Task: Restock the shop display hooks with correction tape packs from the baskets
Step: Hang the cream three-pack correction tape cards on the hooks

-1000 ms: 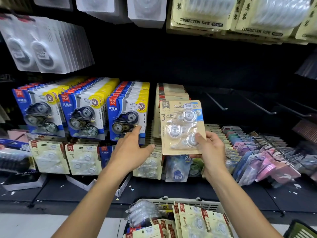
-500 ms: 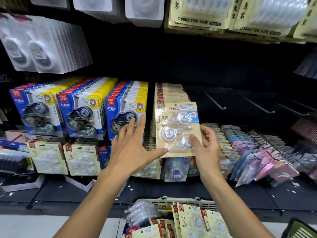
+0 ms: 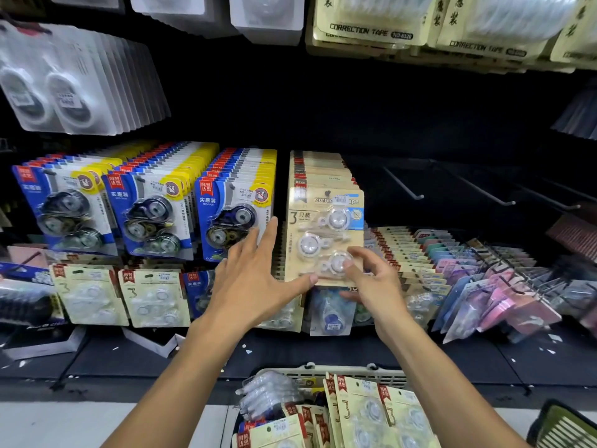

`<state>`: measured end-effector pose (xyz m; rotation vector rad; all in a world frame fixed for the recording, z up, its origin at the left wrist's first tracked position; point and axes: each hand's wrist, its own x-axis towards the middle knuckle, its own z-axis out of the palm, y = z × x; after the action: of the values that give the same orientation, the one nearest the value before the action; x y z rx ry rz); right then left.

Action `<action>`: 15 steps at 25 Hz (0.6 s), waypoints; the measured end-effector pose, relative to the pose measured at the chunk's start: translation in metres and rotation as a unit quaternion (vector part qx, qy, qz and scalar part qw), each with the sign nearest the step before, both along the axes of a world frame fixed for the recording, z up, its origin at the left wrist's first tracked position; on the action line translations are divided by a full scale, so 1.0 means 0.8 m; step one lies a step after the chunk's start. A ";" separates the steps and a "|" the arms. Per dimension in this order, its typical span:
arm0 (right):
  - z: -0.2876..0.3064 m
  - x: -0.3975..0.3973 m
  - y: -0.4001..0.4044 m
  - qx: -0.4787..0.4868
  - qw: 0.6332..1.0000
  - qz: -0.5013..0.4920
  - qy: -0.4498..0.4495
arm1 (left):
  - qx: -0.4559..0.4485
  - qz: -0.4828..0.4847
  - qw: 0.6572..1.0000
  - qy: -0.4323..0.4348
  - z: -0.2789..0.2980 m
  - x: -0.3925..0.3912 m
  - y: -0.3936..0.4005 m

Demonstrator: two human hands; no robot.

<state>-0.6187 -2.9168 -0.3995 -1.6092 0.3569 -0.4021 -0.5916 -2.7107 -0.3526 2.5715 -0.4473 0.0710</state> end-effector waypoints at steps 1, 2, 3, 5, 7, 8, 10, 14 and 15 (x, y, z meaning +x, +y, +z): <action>-0.006 0.003 -0.006 0.009 0.999 0.025 0.020 | 0.008 -0.005 1.000 0.001 -0.003 -0.001 -0.002; -0.014 0.004 -0.012 0.002 0.998 0.039 0.040 | 0.023 -0.011 1.000 0.002 -0.007 -0.003 -0.004; -0.026 0.006 -0.022 -0.013 0.997 0.042 0.062 | 0.045 -0.021 0.999 0.001 -0.015 -0.006 -0.008; -0.049 -0.001 -0.042 -0.029 0.990 0.040 0.130 | 0.092 -0.047 0.995 0.005 -0.040 -0.017 -0.022; -0.084 -0.015 -0.067 -0.063 0.970 0.058 0.227 | 0.127 -0.081 0.988 0.037 -0.076 -0.032 -0.042; -0.102 -0.025 -0.079 -0.106 0.953 0.070 0.274 | 0.138 -0.096 0.984 0.067 -0.098 -0.042 -0.055; -0.142 -0.043 -0.099 -0.227 0.906 0.102 0.342 | 0.145 -0.101 0.973 0.148 -0.153 -0.059 -0.077; -0.198 -0.092 -0.126 -0.336 0.825 0.126 0.436 | 0.088 -0.084 0.945 0.303 -0.255 -0.097 -0.099; -0.209 -0.103 -0.133 -0.319 0.826 0.116 0.450 | 0.062 -0.074 0.940 0.328 -0.270 -0.105 -0.100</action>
<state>-0.7008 -3.0236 -0.5669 -2.4178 0.7779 0.5388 -0.6757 -2.7910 -0.5689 2.4738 -0.3846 -0.8655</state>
